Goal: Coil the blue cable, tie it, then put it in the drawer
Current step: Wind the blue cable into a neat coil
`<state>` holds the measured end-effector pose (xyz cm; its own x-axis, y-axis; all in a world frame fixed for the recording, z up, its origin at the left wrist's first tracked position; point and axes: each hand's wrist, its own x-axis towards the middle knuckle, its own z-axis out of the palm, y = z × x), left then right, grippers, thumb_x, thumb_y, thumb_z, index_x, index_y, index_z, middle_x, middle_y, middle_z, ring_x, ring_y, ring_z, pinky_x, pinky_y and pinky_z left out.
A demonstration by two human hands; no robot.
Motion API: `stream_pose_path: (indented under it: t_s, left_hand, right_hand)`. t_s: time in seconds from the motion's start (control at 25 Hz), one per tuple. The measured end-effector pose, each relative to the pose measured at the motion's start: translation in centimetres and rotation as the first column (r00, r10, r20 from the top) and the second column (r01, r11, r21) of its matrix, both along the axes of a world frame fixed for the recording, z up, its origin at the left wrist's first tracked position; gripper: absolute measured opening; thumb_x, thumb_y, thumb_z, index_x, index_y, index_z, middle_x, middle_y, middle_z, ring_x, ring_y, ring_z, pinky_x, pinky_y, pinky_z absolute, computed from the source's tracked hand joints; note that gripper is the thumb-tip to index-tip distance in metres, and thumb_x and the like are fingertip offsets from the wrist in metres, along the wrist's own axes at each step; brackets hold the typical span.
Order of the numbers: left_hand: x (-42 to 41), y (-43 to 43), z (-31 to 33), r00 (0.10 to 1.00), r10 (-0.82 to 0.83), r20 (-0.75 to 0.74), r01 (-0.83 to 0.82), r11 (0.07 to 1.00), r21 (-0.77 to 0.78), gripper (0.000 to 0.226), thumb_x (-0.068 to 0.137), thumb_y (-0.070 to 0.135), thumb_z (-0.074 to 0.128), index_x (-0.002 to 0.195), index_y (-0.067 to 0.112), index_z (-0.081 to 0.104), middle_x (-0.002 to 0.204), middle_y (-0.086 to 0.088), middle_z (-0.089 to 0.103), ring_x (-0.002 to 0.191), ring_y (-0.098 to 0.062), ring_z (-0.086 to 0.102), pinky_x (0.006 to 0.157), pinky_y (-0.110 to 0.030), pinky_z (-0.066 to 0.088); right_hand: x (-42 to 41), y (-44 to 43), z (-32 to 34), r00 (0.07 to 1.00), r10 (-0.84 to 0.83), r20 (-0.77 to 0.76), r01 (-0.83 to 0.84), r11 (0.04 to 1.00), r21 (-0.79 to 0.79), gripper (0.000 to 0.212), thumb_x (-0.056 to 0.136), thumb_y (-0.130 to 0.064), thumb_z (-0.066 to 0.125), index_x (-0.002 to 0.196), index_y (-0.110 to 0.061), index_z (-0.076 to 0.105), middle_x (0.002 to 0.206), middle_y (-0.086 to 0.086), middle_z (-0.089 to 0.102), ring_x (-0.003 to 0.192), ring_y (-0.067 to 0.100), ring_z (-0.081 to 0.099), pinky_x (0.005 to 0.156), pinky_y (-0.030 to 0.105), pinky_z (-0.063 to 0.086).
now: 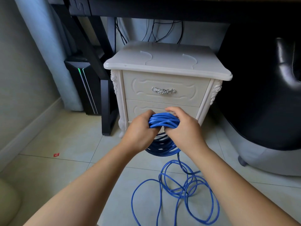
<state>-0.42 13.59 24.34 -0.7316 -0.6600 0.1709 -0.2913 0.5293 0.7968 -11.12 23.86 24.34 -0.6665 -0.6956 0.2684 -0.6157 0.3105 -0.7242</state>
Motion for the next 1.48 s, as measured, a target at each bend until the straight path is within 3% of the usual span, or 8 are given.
stream_pose_path:
  t_s: [0.24, 0.48, 0.64, 0.88, 1.04, 1.12, 1.24, 1.48]
  left_hand:
    - [-0.5, 0.0, 0.6, 0.967, 0.169, -0.192, -0.092, 0.931, 0.353, 0.005, 0.090, 0.014, 0.062, 0.087, 0.013, 0.058, 0.069, 0.001, 0.055, 0.064, -0.016, 0.049, 0.068, -0.035, 0.049]
    - [-0.9, 0.3, 0.8, 0.856, 0.436, -0.278, -0.055, 0.611, 0.789, 0.009, 0.091, 0.008, 0.060, 0.087, 0.016, 0.059, 0.063, 0.001, 0.046, 0.060, -0.015, 0.044, 0.071, -0.038, 0.047]
    - [-1.0, 1.3, 0.1, 0.854, 0.473, -0.218, 0.015, 0.397, 0.918, 0.006, 0.092, 0.016, 0.063, 0.087, 0.014, 0.061, 0.067, 0.000, 0.055, 0.069, -0.014, 0.057, 0.082, -0.038, 0.046]
    - [0.0, -1.5, 0.5, 0.951, 0.229, -0.210, 0.028, 0.610, 0.792, 0.037, 0.084, 0.015, 0.072, 0.119, 0.021, 0.065, 0.109, 0.000, 0.073, 0.100, -0.018, 0.069, 0.086, -0.033, 0.052]
    - [0.9, -2.3, 0.0, 0.993, -0.039, -0.111, 0.057, 0.986, 0.158, 0.071, 0.075, 0.003, 0.075, 0.135, 0.034, 0.050, 0.123, 0.008, 0.060, 0.103, -0.001, 0.063, 0.087, -0.014, 0.048]
    - [0.9, -1.8, -0.3, 0.989, -0.143, 0.034, 0.145, 0.987, -0.068, 0.069, 0.074, 0.007, 0.072, 0.134, 0.033, 0.051, 0.120, 0.008, 0.060, 0.101, -0.004, 0.060, 0.088, -0.015, 0.046]
    - [0.9, -1.5, -0.1, 0.988, -0.119, 0.101, 0.131, 0.984, -0.124, 0.039, 0.076, 0.013, 0.071, 0.113, 0.023, 0.064, 0.099, 0.003, 0.066, 0.087, -0.013, 0.060, 0.077, -0.024, 0.047]
    - [0.4, -0.9, 0.6, 1.000, 0.016, -0.002, -0.016, 0.998, 0.063, 0.017, 0.073, 0.004, 0.068, 0.084, 0.017, 0.064, 0.068, 0.001, 0.063, 0.057, -0.012, 0.052, 0.055, -0.022, 0.042]
  right_hand:
    - [-0.4, 0.0, -0.6, 0.863, -0.020, 0.505, 0.114, 0.981, -0.157, 0.029, 0.078, -0.014, 0.073, 0.097, -0.033, 0.062, 0.090, -0.011, 0.070, 0.088, 0.011, 0.068, 0.082, 0.030, 0.052]
    - [1.0, -0.9, -1.3, 0.527, 0.151, 0.836, 0.196, 0.936, -0.292, 0.030, 0.085, -0.009, 0.070, 0.111, -0.014, 0.058, 0.088, 0.010, 0.070, 0.084, 0.028, 0.072, 0.074, 0.045, 0.059]
    - [1.4, -1.3, -1.3, 0.508, 0.124, 0.852, 0.324, 0.890, -0.322, 0.023, 0.083, 0.002, 0.064, 0.098, -0.013, 0.057, 0.082, 0.013, 0.066, 0.077, 0.029, 0.073, 0.080, 0.047, 0.056]
    - [-0.6, -0.8, -0.5, 0.752, -0.015, 0.659, 0.227, 0.945, -0.237, 0.034, 0.070, 0.007, 0.063, 0.086, -0.022, 0.057, 0.068, -0.003, 0.058, 0.063, 0.019, 0.063, 0.067, 0.034, 0.048]
    - [-0.3, -0.5, -0.2, 0.969, 0.024, 0.247, -0.032, 0.999, 0.026, 0.035, 0.070, -0.003, 0.068, 0.093, -0.027, 0.056, 0.079, -0.008, 0.064, 0.069, 0.013, 0.059, 0.065, 0.028, 0.047]
    - [-0.1, -0.6, -0.3, 0.990, 0.087, 0.110, -0.098, 0.990, 0.103, 0.038, 0.071, -0.006, 0.068, 0.100, -0.027, 0.056, 0.089, -0.005, 0.065, 0.081, 0.017, 0.060, 0.072, 0.031, 0.048]
    - [0.2, -0.6, -0.4, 0.986, 0.165, -0.024, -0.162, 0.981, 0.103, 0.038, 0.072, -0.004, 0.065, 0.105, -0.022, 0.058, 0.097, -0.006, 0.062, 0.088, 0.019, 0.056, 0.074, 0.033, 0.047]
    - [0.2, -0.5, -0.6, 0.991, 0.112, 0.077, -0.101, 0.986, -0.136, 0.057, 0.071, -0.002, 0.070, 0.118, -0.033, 0.062, 0.104, -0.021, 0.063, 0.092, -0.002, 0.058, 0.076, 0.004, 0.041]
